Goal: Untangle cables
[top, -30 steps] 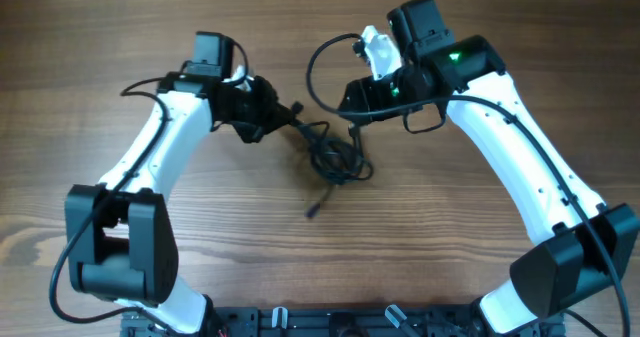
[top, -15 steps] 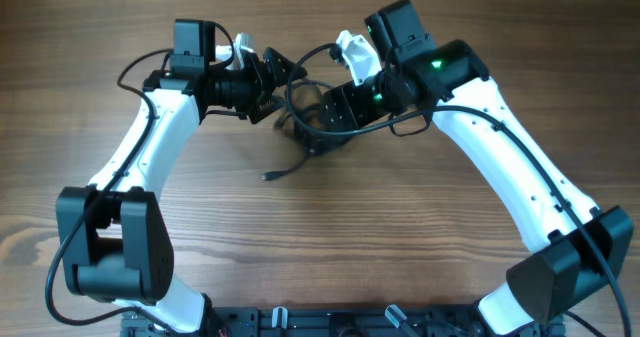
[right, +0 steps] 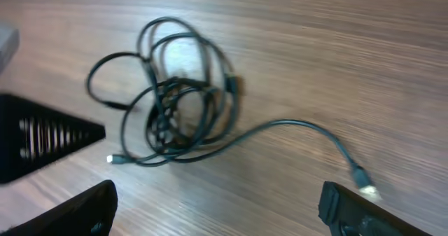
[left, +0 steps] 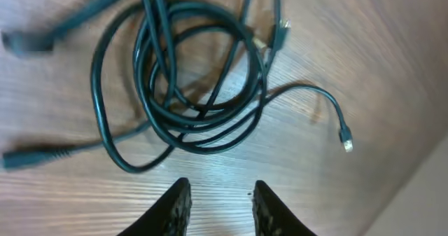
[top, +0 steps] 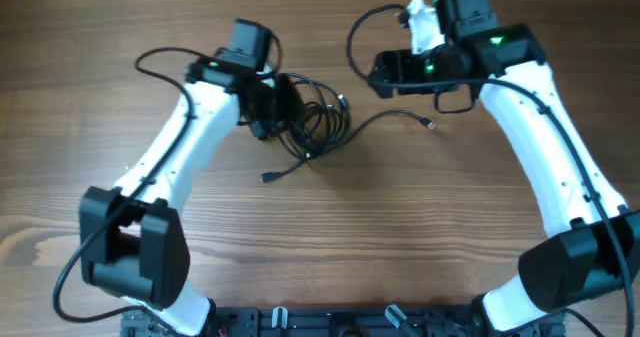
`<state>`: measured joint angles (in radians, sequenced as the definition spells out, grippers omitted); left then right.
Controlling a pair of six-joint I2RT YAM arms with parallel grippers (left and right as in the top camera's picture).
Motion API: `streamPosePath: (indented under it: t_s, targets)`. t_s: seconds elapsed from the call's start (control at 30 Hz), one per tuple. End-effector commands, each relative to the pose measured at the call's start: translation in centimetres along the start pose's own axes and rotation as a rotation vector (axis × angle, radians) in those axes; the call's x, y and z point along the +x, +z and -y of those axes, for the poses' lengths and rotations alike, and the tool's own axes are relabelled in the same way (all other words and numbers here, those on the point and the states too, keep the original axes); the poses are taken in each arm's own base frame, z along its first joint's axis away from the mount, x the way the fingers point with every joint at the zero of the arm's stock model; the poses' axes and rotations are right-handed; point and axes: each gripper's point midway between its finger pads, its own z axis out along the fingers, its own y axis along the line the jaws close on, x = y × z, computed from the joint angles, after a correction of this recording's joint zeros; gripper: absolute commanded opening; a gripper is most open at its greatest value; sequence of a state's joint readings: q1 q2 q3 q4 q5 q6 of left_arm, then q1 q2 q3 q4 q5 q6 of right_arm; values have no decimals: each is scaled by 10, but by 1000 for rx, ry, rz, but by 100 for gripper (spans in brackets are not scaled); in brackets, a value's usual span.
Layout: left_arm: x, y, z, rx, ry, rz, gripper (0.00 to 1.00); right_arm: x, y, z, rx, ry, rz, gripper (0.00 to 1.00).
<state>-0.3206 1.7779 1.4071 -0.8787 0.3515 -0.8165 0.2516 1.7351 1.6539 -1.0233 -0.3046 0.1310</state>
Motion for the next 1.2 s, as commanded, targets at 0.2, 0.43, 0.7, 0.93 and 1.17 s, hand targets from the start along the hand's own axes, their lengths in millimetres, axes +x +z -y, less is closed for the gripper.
streamPosePath:
  t_s: [0.2, 0.43, 0.7, 0.93, 1.17]
  targets:
    - [41, 68, -10, -223, -349, 72, 41, -3, -19, 9, 37, -10, 25, 94]
    - [26, 80, -37, -320, -423, 205, 42, 1, -19, 10, 38, -5, 8, 94]
    - [16, 83, -41, -324, -373, 226, 4, 2, -19, 9, 34, -4, 6, 93]
    - [-14, -40, 73, 173, 132, 189, 4, 1, -18, -7, -49, -14, 9, 91]
    - [-11, -143, 99, 451, 187, 256, 4, -6, -19, -45, -207, -61, 34, 84]
